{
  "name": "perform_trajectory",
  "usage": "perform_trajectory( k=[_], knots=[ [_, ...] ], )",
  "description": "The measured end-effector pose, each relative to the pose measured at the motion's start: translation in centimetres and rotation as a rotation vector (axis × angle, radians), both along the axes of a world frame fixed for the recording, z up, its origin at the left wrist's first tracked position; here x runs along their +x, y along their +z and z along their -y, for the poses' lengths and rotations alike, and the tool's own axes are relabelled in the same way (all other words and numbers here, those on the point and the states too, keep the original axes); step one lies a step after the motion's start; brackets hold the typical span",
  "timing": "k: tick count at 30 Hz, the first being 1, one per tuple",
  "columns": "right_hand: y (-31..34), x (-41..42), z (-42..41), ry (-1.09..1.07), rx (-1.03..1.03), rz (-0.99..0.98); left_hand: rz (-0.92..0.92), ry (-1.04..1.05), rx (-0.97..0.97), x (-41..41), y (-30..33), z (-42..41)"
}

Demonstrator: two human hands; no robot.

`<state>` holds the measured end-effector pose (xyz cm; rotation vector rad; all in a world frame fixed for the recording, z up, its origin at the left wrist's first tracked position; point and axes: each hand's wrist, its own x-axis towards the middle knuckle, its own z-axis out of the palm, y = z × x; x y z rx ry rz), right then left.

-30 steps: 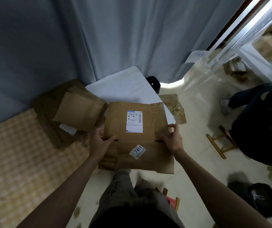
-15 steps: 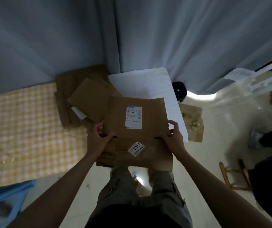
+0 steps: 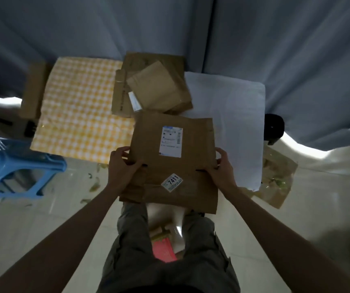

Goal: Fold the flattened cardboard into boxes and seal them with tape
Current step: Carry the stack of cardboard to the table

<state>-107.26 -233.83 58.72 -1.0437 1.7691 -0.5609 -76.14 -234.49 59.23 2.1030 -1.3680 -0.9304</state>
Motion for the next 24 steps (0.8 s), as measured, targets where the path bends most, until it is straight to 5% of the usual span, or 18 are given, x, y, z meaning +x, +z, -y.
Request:
perform_trajectory(
  k=[7, 24],
  knots=[
    [-4.3, 5.0, -0.7, 0.003, -0.079, 0.041, 0.026, 0.007, -0.046, 5.1, -4.2, -0.8],
    [-25.3, 10.8, 4.3, -0.153, -0.427, -0.108, -0.081, -0.086, -0.437, 10.1, -25.8, 6.7]
  ],
)
